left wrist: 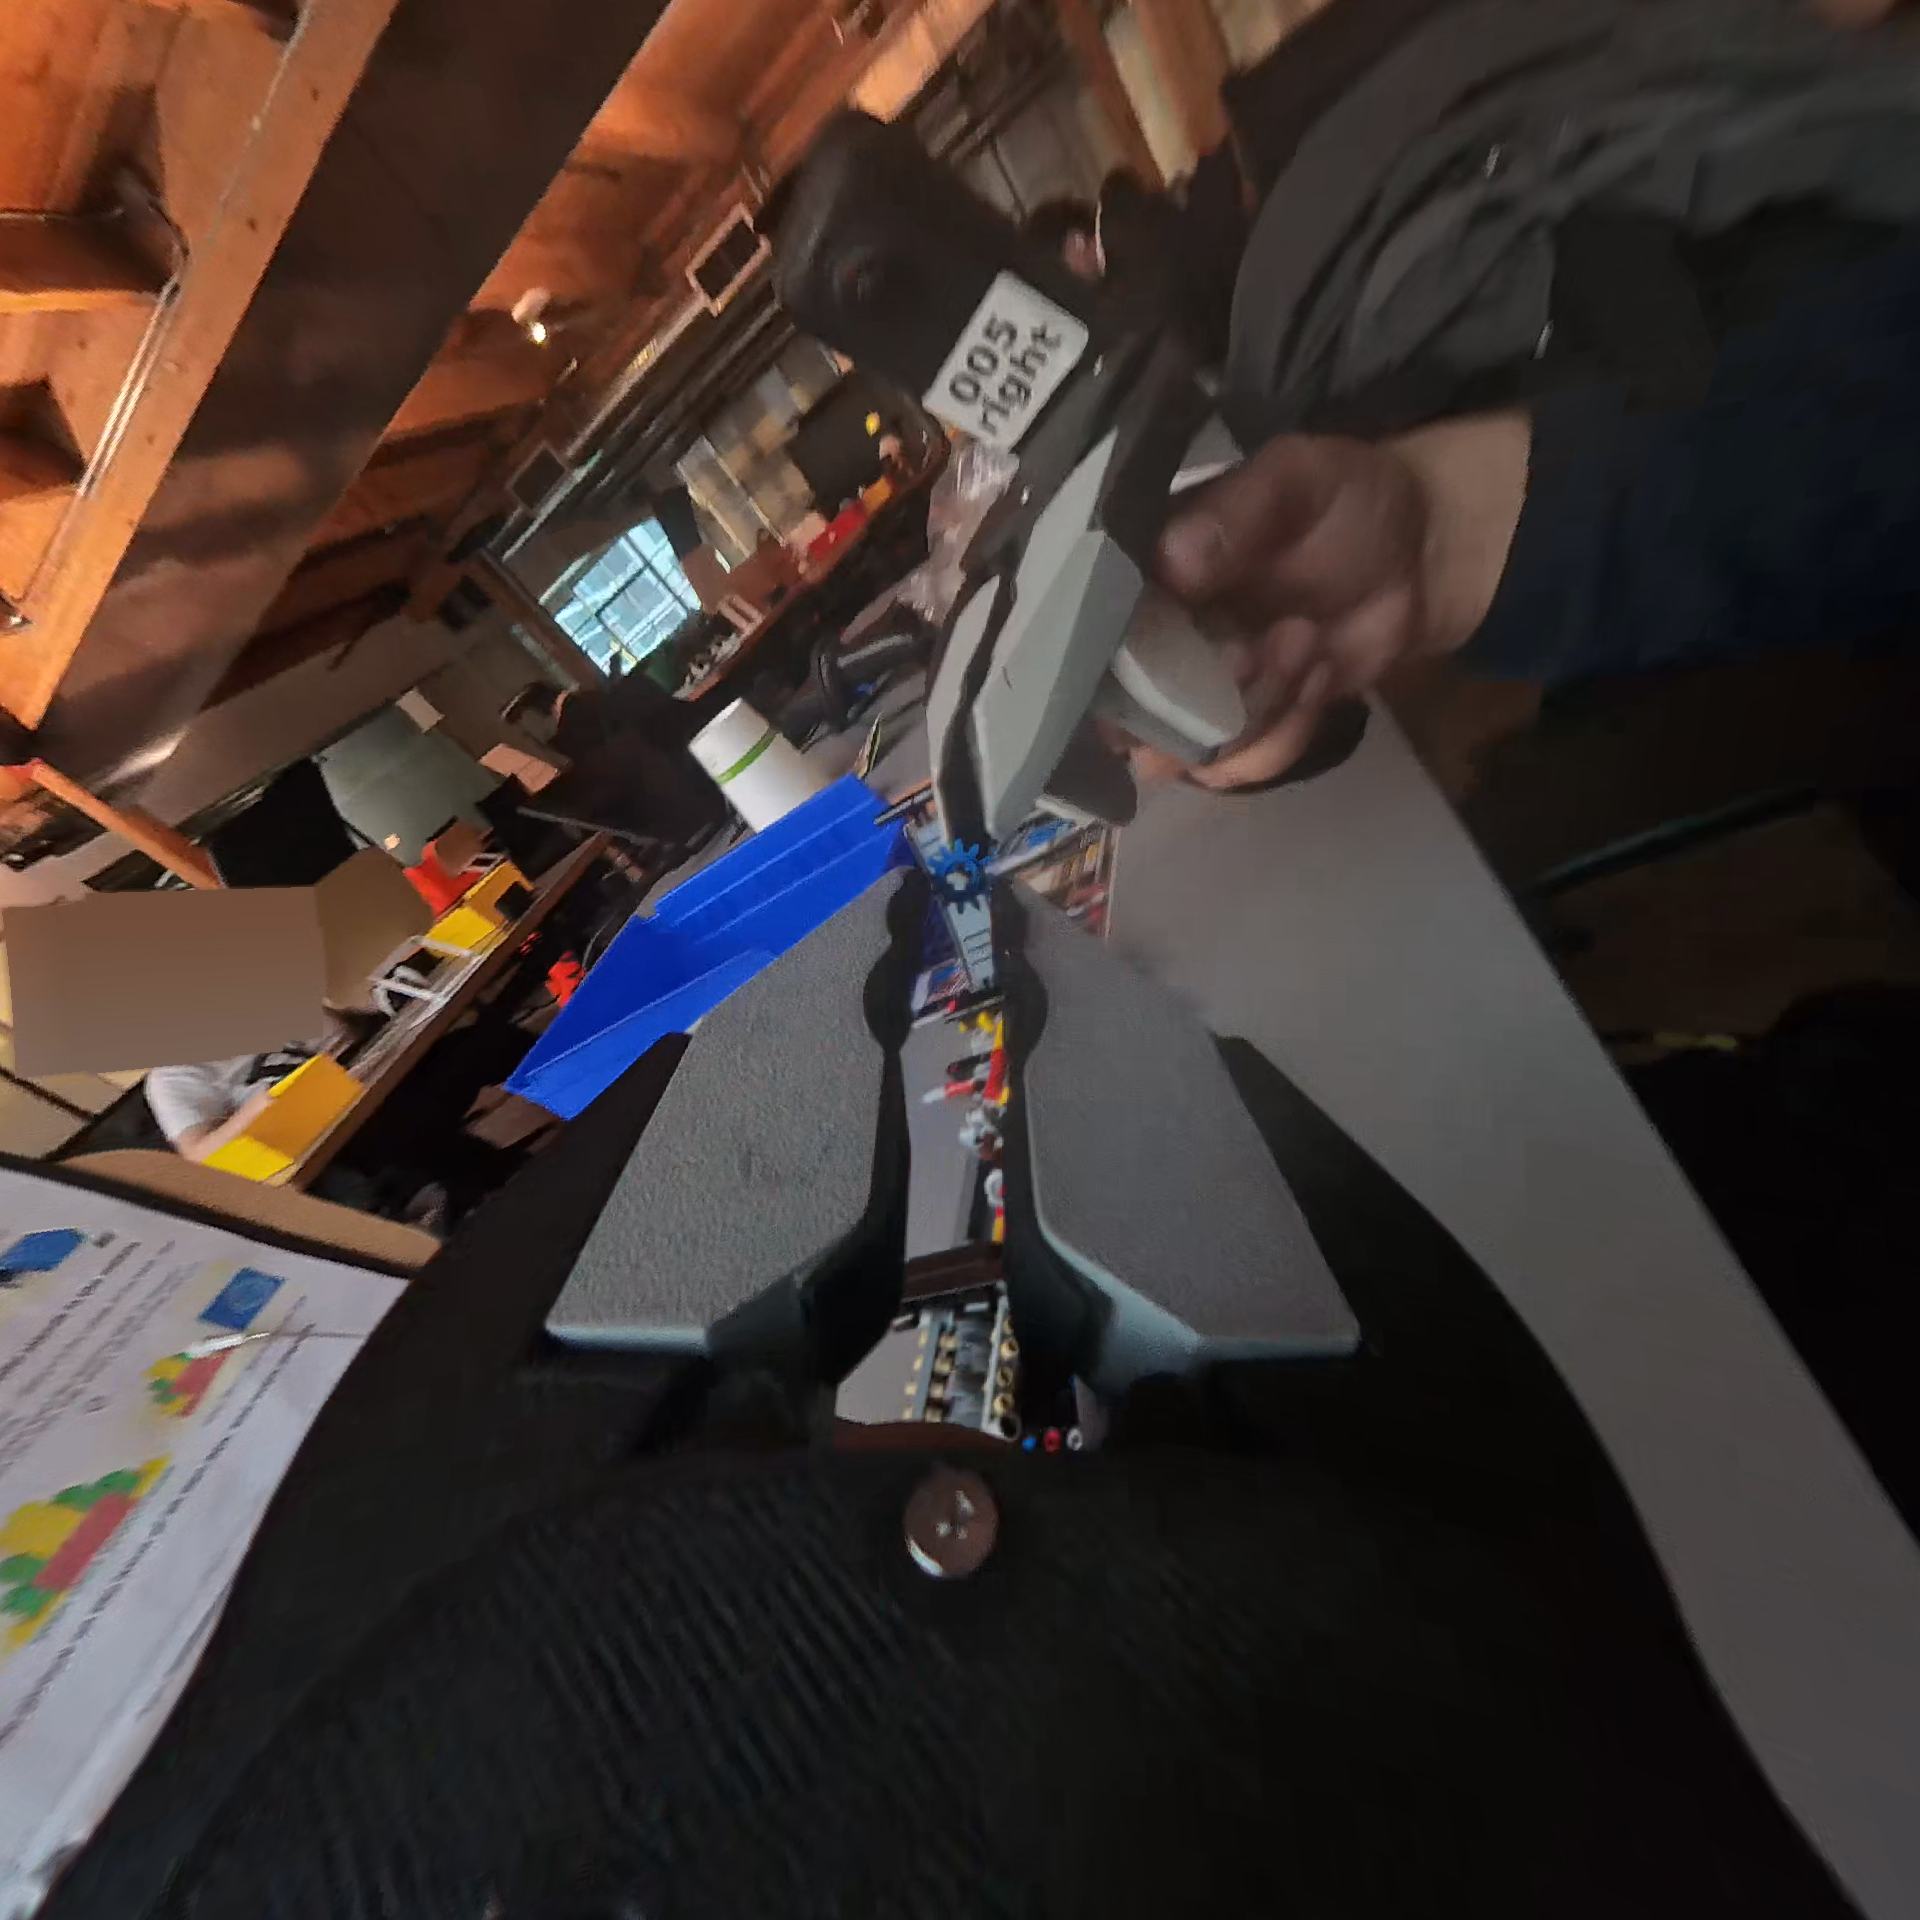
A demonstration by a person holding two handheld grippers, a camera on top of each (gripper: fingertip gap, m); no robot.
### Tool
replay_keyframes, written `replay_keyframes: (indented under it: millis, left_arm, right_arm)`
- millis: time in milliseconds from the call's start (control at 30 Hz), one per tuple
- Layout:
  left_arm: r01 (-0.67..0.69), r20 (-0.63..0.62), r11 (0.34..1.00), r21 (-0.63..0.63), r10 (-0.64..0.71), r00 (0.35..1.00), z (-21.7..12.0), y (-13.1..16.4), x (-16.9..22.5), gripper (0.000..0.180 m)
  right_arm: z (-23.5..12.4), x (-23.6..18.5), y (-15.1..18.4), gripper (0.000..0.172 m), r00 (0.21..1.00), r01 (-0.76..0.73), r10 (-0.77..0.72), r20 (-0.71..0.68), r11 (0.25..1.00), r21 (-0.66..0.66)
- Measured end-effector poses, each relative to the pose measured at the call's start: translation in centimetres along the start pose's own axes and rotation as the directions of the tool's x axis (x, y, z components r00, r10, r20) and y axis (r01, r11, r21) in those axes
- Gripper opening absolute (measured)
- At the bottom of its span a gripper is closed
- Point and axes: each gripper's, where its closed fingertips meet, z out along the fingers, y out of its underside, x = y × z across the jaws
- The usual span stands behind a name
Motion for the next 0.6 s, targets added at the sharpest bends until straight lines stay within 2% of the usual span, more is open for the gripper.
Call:
replay_keyframes:
  millis: [100,200,300,600]
  left_arm:
    - [-0.087,0.006,0.989,-0.121,0.089,0.996,0.8,1.2,0.1,0.009]
    - [-0.137,0.013,0.972,-0.19,0.142,0.99,1.4,1.7,0.0,0.01]
    - [-0.166,0.022,0.96,-0.227,0.176,0.984,1.8,2.0,-0.1,0.01]
    - [-0.157,0.003,0.948,-0.277,0.164,0.986,2.4,2.8,0.2,0.01]
  right_arm:
    - [-0.8,1.1,0.4,0.005,0.997,0.0,-0.001,-0.08,1.0,-0.018]
    - [-1.1,1.8,0.8,0.003,0.99,-0.002,-0.004,-0.138,0.999,-0.043]
    - [-1.2,2.6,1.3,0.0,0.982,0.0,-0.011,-0.187,0.998,-0.059]
    - [-1.1,3.1,1.9,0.0,0.982,-0.038,0.026,-0.188,0.998,-0.058]
